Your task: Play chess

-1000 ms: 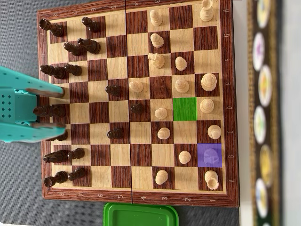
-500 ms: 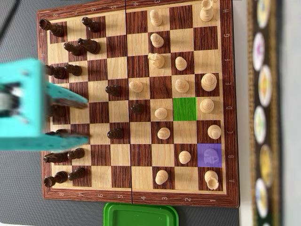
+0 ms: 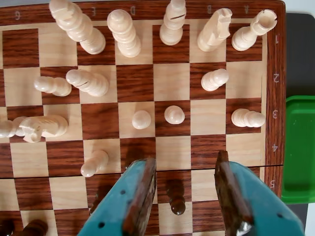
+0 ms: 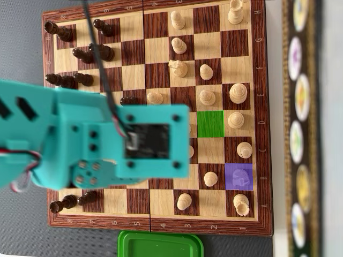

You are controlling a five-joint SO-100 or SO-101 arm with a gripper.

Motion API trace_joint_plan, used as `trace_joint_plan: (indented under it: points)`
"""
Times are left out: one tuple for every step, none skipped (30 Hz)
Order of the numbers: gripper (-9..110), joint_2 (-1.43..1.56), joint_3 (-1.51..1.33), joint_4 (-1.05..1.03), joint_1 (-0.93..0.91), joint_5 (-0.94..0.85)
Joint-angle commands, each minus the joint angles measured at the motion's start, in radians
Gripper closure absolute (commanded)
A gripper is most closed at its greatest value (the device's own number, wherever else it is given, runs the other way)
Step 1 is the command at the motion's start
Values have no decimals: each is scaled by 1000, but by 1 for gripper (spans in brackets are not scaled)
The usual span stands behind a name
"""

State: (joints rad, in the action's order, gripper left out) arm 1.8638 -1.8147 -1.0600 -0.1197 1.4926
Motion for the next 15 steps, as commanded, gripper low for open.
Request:
trace_joint_plan:
  points:
    - [84, -55, 104, 5, -28, -3]
    - [84, -74, 120, 0, -32, -3]
    - [84, -91, 135, -2, -34, -3]
    - [84, -109, 152, -2, -34, -3]
    - [84, -126, 167, 2, -34, -3]
    - [84, -141, 181, 0, -34, -3]
    - [84, -153, 196, -2, -34, -3]
    - [84, -164, 210, -5, -34, -3]
    - [84, -175, 224, -5, -34, -3]
    - [84, -183, 236, -5, -34, -3]
    - [84, -192, 250, -5, -35, -3]
    - [85, -201, 264, -5, -35, -3]
    - [86, -210, 276, -5, -40, -3]
    - [88, -219, 288, -5, -48, -3]
    - [91, -230, 299, -5, -52, -3]
